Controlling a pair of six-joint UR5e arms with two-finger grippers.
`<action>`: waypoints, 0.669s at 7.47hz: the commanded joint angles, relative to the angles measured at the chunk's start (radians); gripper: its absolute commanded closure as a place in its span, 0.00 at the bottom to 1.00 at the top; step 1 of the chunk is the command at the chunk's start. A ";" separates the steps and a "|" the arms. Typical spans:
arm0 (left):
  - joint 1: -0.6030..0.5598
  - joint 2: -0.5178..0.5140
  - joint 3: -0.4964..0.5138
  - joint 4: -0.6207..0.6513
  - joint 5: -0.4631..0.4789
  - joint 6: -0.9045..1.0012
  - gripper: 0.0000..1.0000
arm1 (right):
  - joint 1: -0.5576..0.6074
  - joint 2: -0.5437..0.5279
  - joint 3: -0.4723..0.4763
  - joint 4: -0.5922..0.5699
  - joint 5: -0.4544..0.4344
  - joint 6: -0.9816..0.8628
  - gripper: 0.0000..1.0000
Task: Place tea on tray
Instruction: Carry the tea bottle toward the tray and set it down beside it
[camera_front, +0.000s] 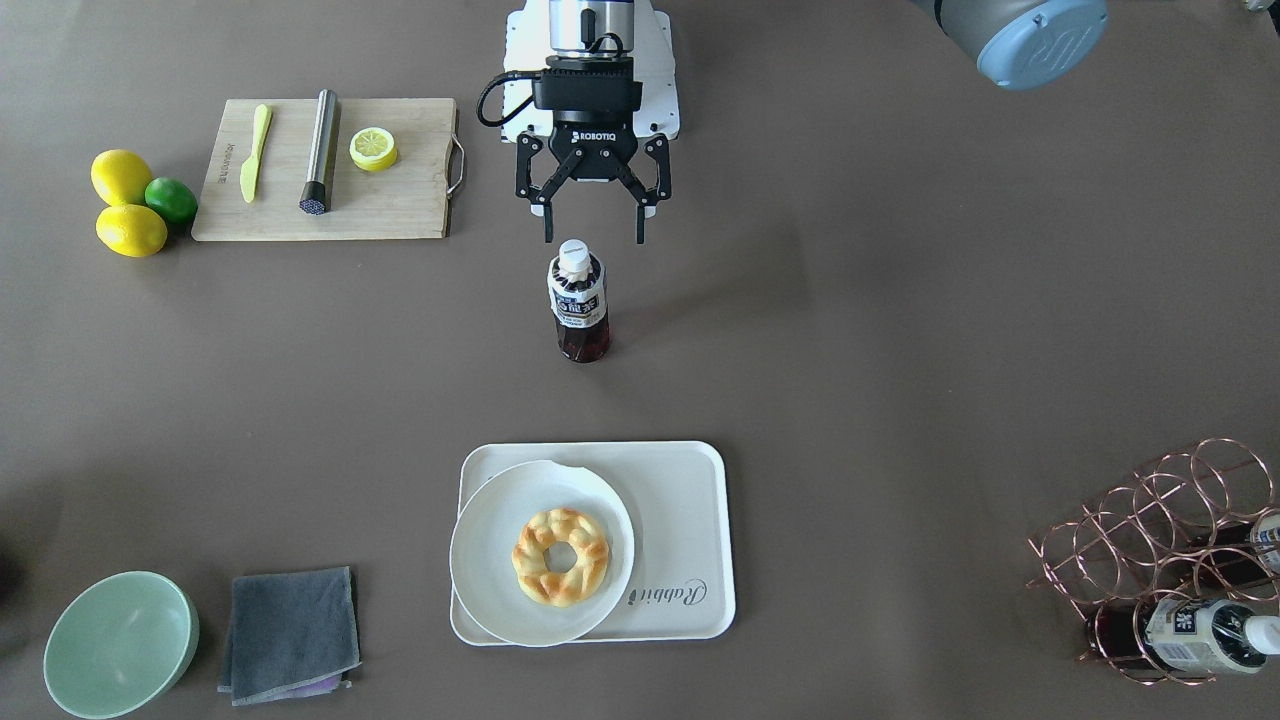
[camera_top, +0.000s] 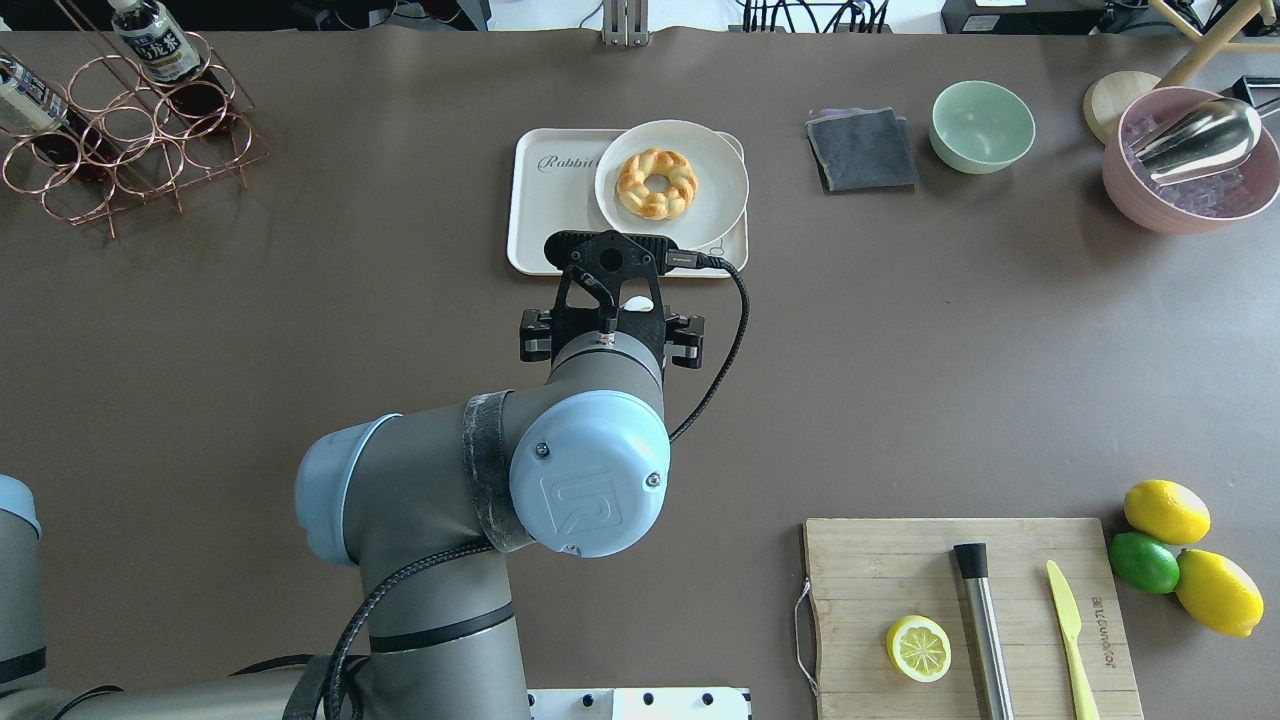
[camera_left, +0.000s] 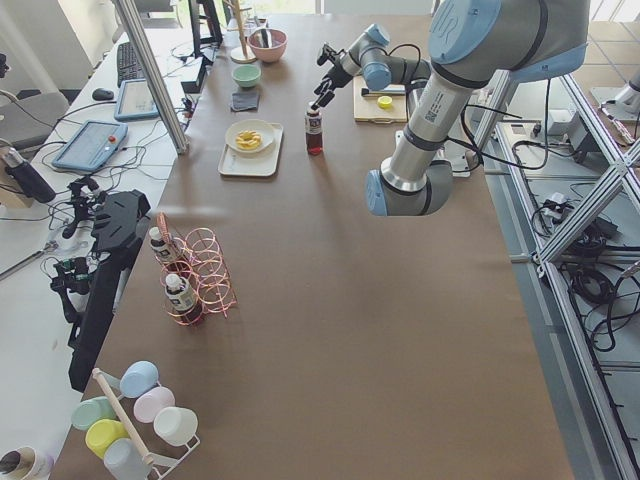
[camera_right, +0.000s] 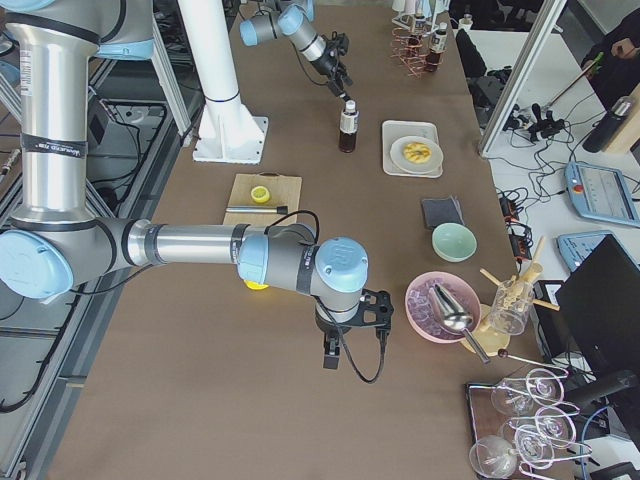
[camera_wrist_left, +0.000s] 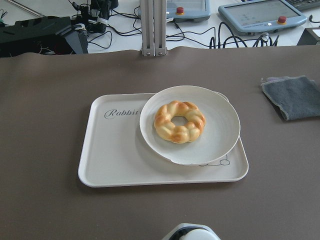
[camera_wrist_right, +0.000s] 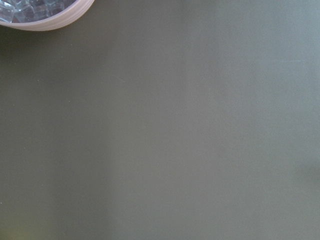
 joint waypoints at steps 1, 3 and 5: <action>-0.058 -0.005 -0.070 0.002 -0.094 0.074 0.02 | 0.000 0.006 0.000 0.000 0.001 0.001 0.00; -0.191 0.015 -0.116 0.003 -0.247 0.185 0.02 | 0.000 0.020 0.005 0.000 0.003 0.004 0.00; -0.372 0.156 -0.189 0.000 -0.440 0.206 0.02 | -0.003 0.043 0.009 0.001 0.030 0.049 0.00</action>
